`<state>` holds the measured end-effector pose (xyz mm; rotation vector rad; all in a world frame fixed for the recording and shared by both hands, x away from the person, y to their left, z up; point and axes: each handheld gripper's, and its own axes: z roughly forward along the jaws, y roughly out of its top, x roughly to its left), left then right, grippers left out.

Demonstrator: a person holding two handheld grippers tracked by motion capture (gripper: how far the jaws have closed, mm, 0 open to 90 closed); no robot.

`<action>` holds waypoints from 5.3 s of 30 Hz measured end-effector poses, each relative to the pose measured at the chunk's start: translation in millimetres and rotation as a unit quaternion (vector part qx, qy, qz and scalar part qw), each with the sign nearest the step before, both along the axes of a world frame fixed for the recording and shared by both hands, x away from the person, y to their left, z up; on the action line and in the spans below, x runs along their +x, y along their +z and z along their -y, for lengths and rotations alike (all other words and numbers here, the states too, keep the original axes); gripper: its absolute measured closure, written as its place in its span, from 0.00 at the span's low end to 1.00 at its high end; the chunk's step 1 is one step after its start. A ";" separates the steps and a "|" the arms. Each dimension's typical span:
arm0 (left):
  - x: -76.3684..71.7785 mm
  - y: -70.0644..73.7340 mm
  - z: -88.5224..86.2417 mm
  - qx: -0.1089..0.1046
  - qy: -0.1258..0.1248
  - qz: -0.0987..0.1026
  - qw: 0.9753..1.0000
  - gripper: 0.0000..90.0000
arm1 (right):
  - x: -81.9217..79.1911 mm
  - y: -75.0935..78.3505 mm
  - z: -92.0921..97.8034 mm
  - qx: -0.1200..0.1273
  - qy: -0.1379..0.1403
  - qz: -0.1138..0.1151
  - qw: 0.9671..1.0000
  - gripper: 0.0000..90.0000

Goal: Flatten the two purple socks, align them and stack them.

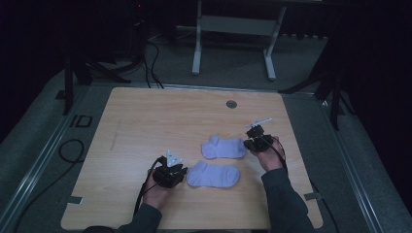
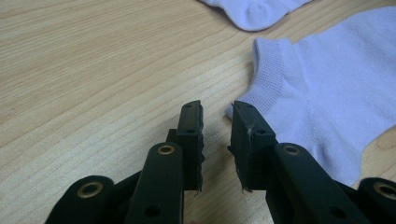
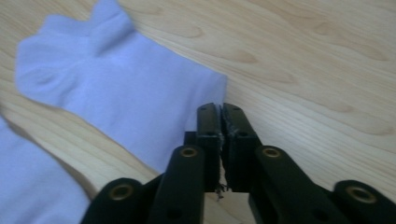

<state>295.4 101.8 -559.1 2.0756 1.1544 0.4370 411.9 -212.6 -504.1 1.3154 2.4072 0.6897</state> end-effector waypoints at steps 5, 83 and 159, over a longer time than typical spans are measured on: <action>1.0 -0.7 -1.3 -0.002 0.004 -0.002 1.000 0.82 | -0.1 10.3 2.2 -0.003 -0.003 0.019 1.000 0.86; -0.3 0.9 -2.2 0.001 0.006 -0.001 1.000 0.70 | 13.6 -38.2 -103.1 0.019 0.161 -0.011 0.987 0.94; -7.7 3.8 8.3 -0.017 -0.029 -0.010 0.999 0.79 | -83.9 49.4 -29.8 0.150 0.137 0.118 0.972 0.96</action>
